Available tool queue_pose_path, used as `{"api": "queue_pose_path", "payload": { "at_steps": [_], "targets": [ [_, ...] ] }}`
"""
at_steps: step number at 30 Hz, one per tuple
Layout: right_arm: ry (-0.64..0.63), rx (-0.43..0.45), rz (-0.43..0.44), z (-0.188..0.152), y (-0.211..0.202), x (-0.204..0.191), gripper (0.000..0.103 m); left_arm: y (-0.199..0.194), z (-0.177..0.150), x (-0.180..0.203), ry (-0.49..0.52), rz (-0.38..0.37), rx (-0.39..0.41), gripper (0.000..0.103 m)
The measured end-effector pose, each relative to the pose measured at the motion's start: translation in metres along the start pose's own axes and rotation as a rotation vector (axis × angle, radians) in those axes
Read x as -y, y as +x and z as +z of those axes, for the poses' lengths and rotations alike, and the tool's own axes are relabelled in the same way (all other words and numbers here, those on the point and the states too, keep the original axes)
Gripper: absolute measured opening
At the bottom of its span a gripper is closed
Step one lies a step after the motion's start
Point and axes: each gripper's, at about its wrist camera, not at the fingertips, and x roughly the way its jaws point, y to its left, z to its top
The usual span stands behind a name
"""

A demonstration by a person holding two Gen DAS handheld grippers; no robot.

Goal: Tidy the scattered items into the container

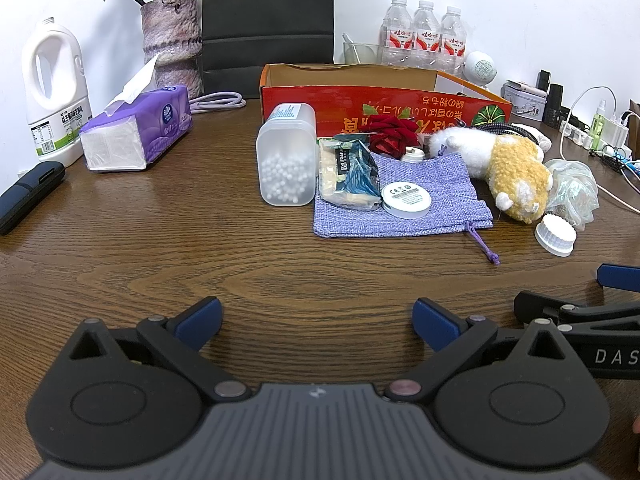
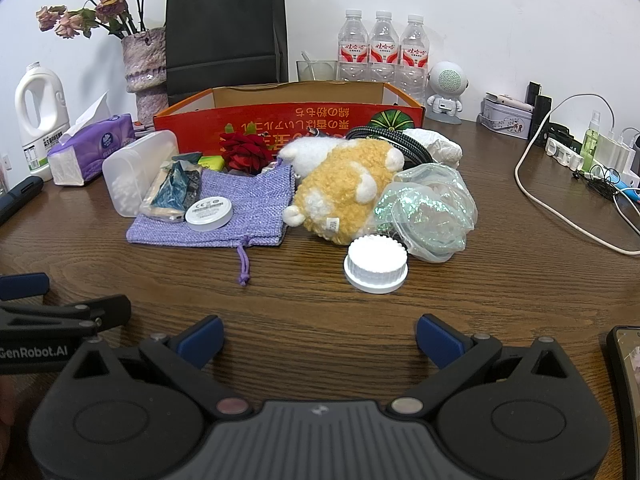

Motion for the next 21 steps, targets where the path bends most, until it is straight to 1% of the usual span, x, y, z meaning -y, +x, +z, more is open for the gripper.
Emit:
{"api": "queue_pose_path", "payload": {
  "at_steps": [13, 15, 18, 21],
  "targets": [
    [-0.004, -0.001, -0.003, 0.0, 0.0, 0.0, 0.103, 0.0, 0.0, 0.0, 0.0, 0.0, 0.0, 0.103],
    [-0.013, -0.002, 0.007, 0.001, 0.001, -0.001, 0.103, 0.0, 0.0, 0.0, 0.002, 0.0, 0.0, 0.103],
    [-0.034, -0.009, 0.023, 0.004, 0.0, 0.002, 0.103, 0.002, 0.004, -0.004, 0.005, -0.022, 0.008, 0.103],
    [-0.037, 0.032, 0.05, 0.012, -0.001, 0.007, 0.103, 0.005, 0.016, -0.012, -0.046, -0.061, 0.058, 0.103]
  ]
}}
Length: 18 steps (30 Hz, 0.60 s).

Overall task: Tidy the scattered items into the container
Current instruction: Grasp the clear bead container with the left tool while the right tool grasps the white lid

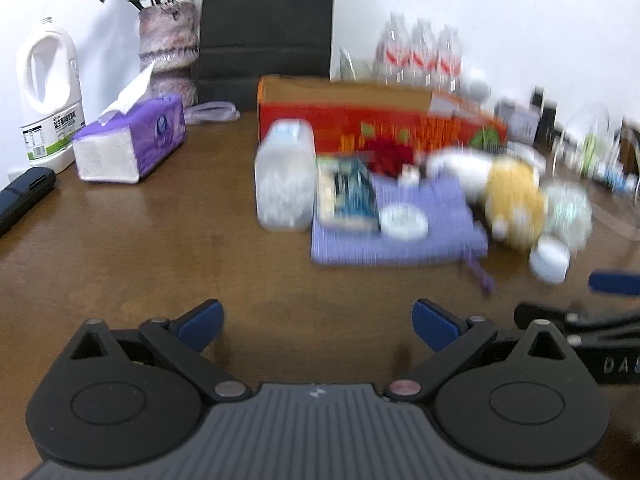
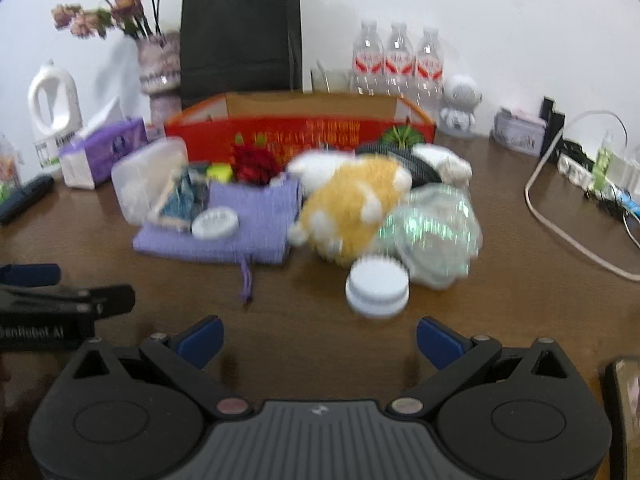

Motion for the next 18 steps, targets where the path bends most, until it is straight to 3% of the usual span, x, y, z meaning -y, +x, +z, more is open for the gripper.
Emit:
{"api": "queue_pose_path", "payload": {
  "at_steps": [2, 4, 7, 8, 9, 11, 14, 18],
  "targets": [
    [0.006, 0.001, 0.018, 0.008, 0.006, 0.004, 0.099, 0.009, 0.011, -0.003, 0.001, 0.008, -0.01, 0.103],
    [0.009, -0.004, 0.026, 0.015, 0.015, 0.006, 0.087, 0.022, 0.021, -0.005, 0.007, 0.0, -0.005, 0.103],
    [-0.003, -0.022, 0.008, 0.019, 0.028, 0.008, 0.083, 0.034, 0.037, -0.005, 0.014, 0.011, 0.011, 0.103],
    [-0.014, -0.017, 0.003, 0.018, 0.03, 0.008, 0.073, 0.038, 0.042, -0.005, 0.017, 0.017, 0.019, 0.103],
    [-0.026, -0.01, 0.008, 0.018, 0.031, 0.008, 0.055, 0.041, 0.048, -0.005, 0.023, 0.025, 0.026, 0.103],
    [-0.027, -0.003, 0.038, 0.02, 0.031, 0.01, 0.039, 0.049, 0.057, -0.005, 0.035, 0.035, 0.035, 0.103],
    [-0.055, 0.003, 0.033, 0.02, 0.032, 0.007, 0.039, 0.061, 0.067, -0.006, 0.04, 0.039, 0.039, 0.102],
    [-0.038, 0.005, 0.058, 0.019, 0.03, 0.011, 0.039, 0.074, 0.068, -0.008, 0.054, 0.027, 0.012, 0.082]
  ]
}}
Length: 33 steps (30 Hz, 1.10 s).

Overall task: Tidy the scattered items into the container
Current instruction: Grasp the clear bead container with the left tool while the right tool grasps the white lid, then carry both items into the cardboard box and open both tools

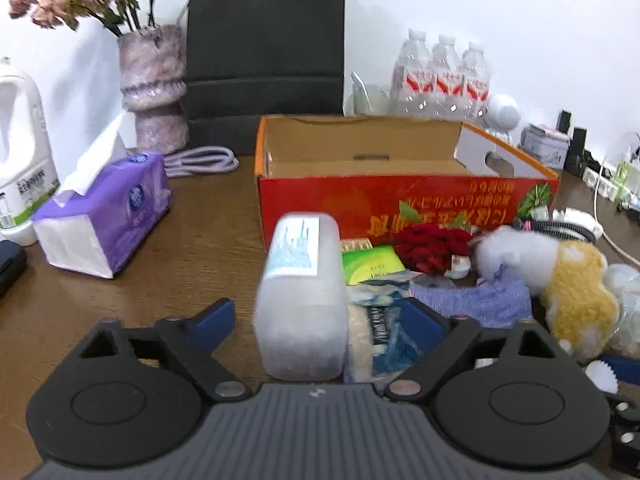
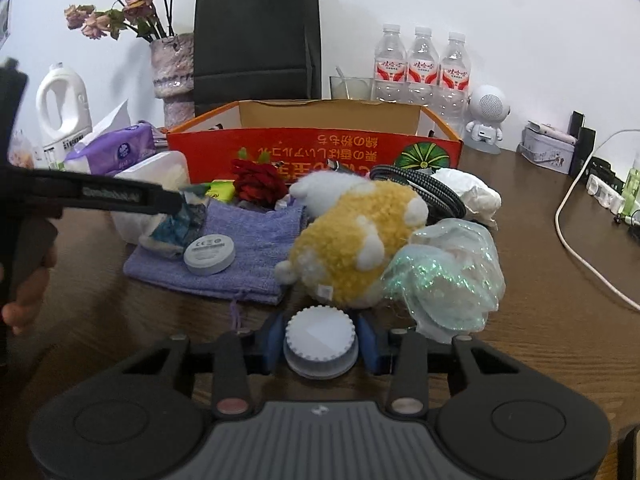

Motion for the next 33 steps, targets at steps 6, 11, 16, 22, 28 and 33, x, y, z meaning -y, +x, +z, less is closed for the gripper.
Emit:
{"api": "queue_pose_path", "payload": {
  "at_steps": [6, 11, 16, 22, 28, 33],
  "targets": [
    [0.039, 0.014, 0.037, -0.001, -0.001, 0.005, 0.04, 0.0, -0.004, 0.001, 0.019, -0.014, -0.011, 0.063],
    [0.005, 0.014, 0.026, -0.002, 0.001, -0.001, 0.044, -0.019, -0.005, 0.005, 0.057, 0.013, 0.038, 0.046],
    [0.03, 0.017, 0.047, -0.003, -0.001, 0.005, 0.044, -0.049, -0.013, -0.006, -0.004, 0.042, 0.06, 0.045],
    [0.032, 0.019, 0.04, -0.003, -0.001, 0.004, 0.039, -0.101, -0.031, -0.011, -0.036, 0.046, 0.102, 0.044],
    [0.024, 0.018, 0.03, -0.014, -0.018, -0.001, 0.038, -0.15, -0.065, 0.003, 0.026, 0.025, 0.111, 0.044],
    [-0.02, 0.024, 0.077, -0.037, -0.053, -0.022, 0.038, -0.171, -0.1, 0.017, 0.077, -0.035, 0.023, 0.045]
  ]
}}
